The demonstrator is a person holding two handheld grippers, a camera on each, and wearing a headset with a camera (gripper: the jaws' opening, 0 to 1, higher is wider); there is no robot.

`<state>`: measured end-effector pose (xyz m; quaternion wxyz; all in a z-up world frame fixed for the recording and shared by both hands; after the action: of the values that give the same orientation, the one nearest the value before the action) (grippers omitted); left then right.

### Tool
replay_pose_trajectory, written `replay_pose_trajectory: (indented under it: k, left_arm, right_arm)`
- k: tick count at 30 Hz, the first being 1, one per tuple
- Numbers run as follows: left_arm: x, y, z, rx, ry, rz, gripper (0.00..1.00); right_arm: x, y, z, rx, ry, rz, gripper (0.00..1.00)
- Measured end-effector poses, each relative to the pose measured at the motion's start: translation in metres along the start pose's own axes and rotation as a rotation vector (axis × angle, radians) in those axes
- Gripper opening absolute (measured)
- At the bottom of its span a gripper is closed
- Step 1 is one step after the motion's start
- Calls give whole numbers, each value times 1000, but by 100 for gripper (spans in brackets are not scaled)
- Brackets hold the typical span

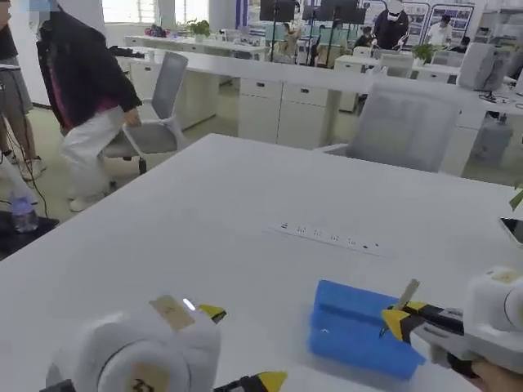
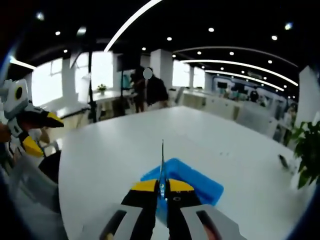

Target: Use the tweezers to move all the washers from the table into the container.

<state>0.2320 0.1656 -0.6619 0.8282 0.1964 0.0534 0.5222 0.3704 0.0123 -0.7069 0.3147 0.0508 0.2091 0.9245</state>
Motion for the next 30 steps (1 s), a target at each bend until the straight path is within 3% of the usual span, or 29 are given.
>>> replay_pose_trajectory:
  k: [3,6,10,13,14,17,20,22,26,30]
  left_arm:
    - [-10,-7,12,10,-15,-97,46]
    - [-17,-11,22,14,-42,-161,42]
    - [-24,-18,37,8,-138,-221,33]
    - [-34,-21,44,12,-173,-301,30]
    - [-39,-21,47,4,-223,-338,29]
    - [-48,-25,46,24,-319,-389,25]
    - [-56,-29,46,45,-447,-396,15]
    - [-61,-31,45,53,-466,-402,14]
    - [-77,-32,39,84,-465,-491,14]
    - [-90,-34,31,116,-502,-561,8]
  right_arm:
    - [21,12,5,6,10,82,3]
    - [45,23,6,37,64,171,3]
    - [61,34,3,92,129,231,3]
    - [71,41,-1,161,176,275,3]
    - [74,43,-1,174,194,283,3]
    - [82,47,-4,207,209,327,3]
    - [88,51,-16,274,257,363,3]
    - [93,53,-23,312,286,403,3]
    - [104,56,-36,372,315,465,3]
    - [114,55,-47,430,360,514,3]
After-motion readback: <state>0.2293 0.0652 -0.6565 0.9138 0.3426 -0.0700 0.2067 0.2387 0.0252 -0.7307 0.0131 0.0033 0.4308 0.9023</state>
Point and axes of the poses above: the centre of the closed fingertips' face, and the gripper's own axes: y roughly backward along the fingers, x roughly to its left, z roughly out of its top, the point moved 3 cm from there along y, roughly backward along the fingers, and after that the axes turned 1 degree about -x, right-handed, at the moved point
